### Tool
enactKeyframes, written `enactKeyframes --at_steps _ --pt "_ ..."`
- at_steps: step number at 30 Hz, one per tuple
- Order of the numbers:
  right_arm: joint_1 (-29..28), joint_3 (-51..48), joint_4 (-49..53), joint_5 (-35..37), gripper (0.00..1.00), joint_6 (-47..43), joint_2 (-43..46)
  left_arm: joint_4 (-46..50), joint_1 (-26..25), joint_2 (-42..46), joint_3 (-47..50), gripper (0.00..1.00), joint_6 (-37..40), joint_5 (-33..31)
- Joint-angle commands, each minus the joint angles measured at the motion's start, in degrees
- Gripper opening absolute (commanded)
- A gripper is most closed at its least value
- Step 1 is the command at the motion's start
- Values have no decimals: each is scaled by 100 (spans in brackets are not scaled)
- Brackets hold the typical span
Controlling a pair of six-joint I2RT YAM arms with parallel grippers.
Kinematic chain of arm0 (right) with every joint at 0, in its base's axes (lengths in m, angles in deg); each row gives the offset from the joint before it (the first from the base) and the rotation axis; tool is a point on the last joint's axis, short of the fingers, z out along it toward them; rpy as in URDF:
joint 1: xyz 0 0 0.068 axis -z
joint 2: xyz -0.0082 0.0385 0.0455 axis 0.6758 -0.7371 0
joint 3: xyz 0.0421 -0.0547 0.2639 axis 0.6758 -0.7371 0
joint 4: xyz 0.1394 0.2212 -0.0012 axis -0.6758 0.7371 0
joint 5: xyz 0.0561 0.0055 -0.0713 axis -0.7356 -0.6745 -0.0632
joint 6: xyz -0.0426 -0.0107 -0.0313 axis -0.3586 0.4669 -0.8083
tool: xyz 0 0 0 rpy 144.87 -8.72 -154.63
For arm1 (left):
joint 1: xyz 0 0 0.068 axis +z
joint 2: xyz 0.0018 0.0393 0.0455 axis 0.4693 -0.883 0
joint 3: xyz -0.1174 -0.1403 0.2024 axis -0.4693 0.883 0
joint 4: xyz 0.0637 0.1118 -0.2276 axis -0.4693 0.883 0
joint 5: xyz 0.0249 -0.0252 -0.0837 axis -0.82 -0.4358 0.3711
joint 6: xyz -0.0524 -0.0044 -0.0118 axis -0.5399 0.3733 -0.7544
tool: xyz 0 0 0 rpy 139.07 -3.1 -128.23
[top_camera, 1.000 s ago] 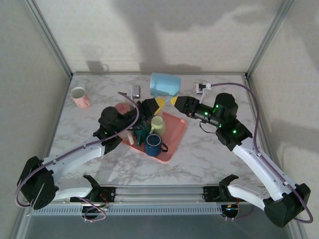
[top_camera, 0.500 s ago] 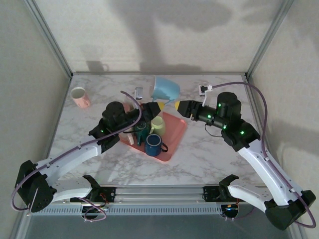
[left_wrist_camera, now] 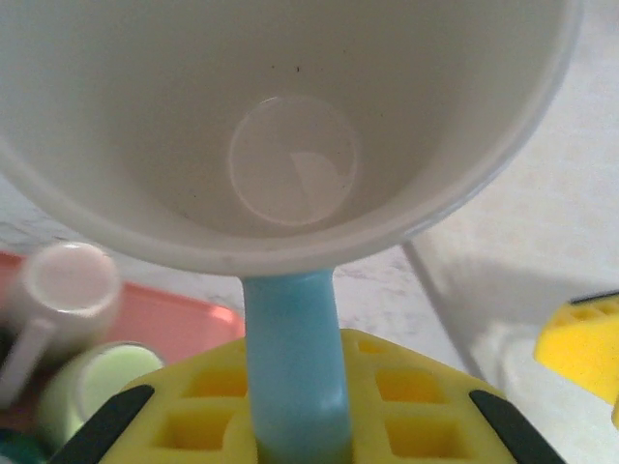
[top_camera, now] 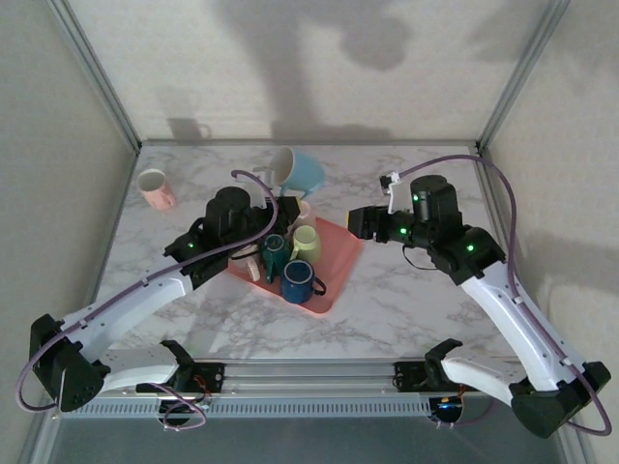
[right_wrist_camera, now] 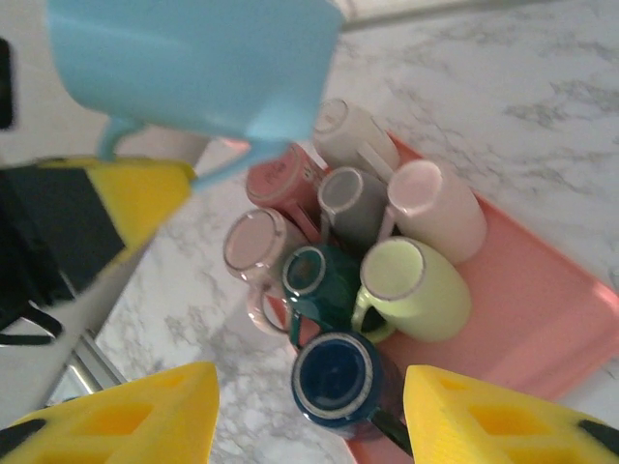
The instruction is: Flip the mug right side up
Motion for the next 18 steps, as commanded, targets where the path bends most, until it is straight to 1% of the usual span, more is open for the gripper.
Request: enactKeyframes --at_steps 1,5,9,12,18 --pt "13 188 240 107 54 -200 -112 91 66 -7 -481 0 519 -888" --pt "16 266 270 -32 55 -259 -260 452 163 -140 -655 0 696 -1343" --pt "19 286 139 -238 55 -338 -350 784 454 -254 -785 0 747 -1531" --pt "14 331 66 -339 55 -387 -426 1007 839 -278 -795 0 712 -1555" --pt "16 439 58 -414 55 -412 -588 1390 1846 -424 -733 0 740 -1380"
